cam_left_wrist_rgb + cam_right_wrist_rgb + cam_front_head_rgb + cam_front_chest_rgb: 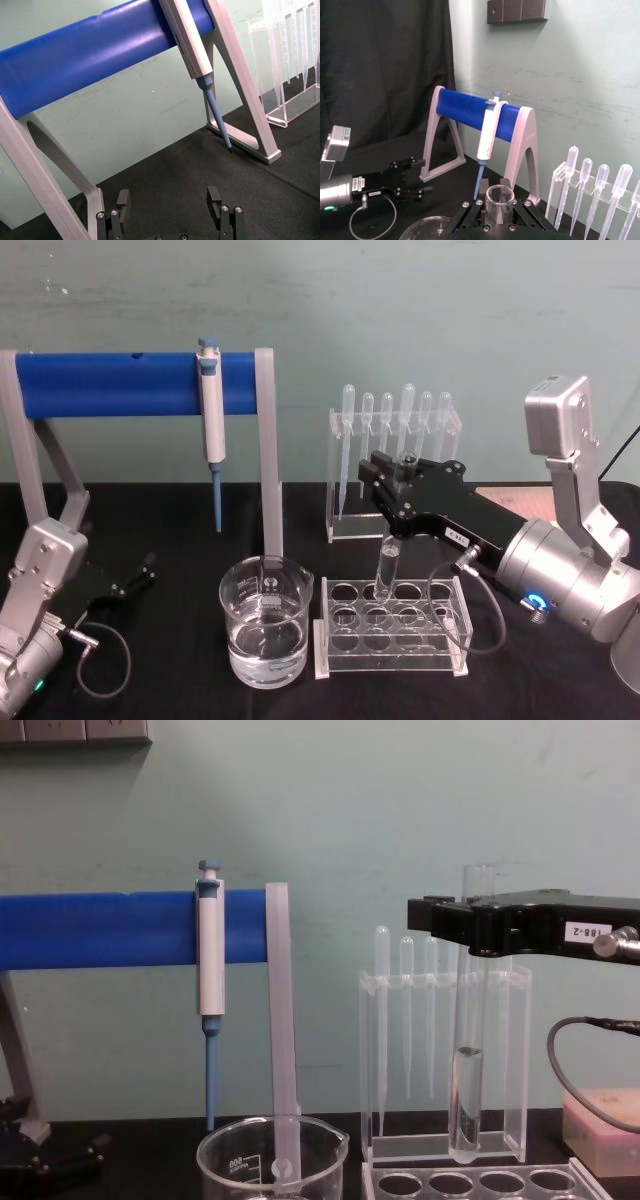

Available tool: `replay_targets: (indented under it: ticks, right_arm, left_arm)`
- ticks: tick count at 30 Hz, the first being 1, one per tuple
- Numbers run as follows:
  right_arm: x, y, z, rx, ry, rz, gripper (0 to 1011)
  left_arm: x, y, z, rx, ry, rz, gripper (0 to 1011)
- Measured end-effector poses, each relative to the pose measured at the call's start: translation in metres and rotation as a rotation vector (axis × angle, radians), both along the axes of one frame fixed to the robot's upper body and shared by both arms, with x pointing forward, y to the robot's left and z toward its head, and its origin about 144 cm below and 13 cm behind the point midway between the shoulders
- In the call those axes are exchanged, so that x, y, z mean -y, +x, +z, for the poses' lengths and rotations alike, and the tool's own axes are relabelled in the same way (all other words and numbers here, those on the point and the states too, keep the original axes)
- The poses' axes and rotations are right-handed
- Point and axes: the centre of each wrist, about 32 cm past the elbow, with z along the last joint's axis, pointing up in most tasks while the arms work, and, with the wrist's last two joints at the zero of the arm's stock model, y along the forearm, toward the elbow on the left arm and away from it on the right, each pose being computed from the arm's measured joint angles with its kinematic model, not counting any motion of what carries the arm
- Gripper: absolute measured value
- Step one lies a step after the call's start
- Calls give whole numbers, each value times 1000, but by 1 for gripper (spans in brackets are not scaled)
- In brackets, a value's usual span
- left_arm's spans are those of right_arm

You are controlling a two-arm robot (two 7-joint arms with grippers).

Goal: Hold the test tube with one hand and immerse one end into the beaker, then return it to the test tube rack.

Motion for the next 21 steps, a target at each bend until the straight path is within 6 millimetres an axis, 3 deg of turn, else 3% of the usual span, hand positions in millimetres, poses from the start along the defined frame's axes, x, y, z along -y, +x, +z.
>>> replay_targets:
  ticks: [21]
  right_arm:
    - [-1,0,-1,0,1,0,135]
  left_arm:
    - [0,0,0,0,0,0,1000]
